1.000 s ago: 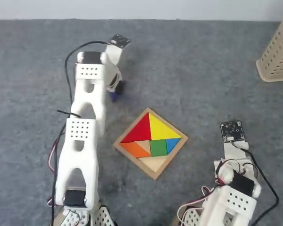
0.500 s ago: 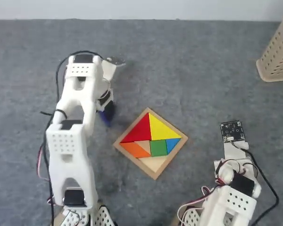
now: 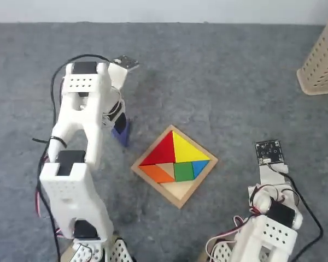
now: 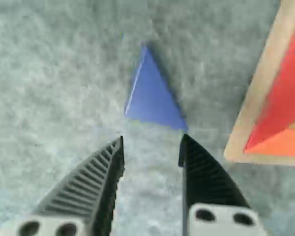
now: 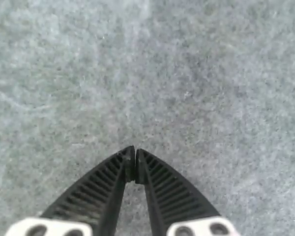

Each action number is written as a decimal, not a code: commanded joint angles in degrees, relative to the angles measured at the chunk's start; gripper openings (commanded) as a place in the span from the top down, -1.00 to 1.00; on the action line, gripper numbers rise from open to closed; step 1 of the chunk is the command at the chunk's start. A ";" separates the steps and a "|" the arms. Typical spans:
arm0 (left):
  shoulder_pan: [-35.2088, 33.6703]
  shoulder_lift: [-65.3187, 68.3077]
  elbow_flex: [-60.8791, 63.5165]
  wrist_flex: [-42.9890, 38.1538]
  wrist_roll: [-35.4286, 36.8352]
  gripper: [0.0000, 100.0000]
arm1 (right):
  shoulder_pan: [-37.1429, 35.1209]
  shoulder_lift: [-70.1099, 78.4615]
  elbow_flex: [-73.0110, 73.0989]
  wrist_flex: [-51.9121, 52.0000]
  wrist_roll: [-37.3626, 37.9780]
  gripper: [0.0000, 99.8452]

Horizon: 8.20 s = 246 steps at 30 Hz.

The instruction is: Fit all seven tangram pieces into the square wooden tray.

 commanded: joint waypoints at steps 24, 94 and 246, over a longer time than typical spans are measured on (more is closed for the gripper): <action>16.35 -55.91 68.79 -27.52 5.80 0.63 | 0.84 -1.19 0.26 0.92 0.97 0.98; 16.00 -37.71 61.05 -50.99 1.93 0.68 | 0.84 -1.19 0.26 0.92 0.97 0.98; -2.81 -26.29 44.88 -32.09 14.07 0.51 | 0.84 -1.27 0.70 0.92 1.05 0.98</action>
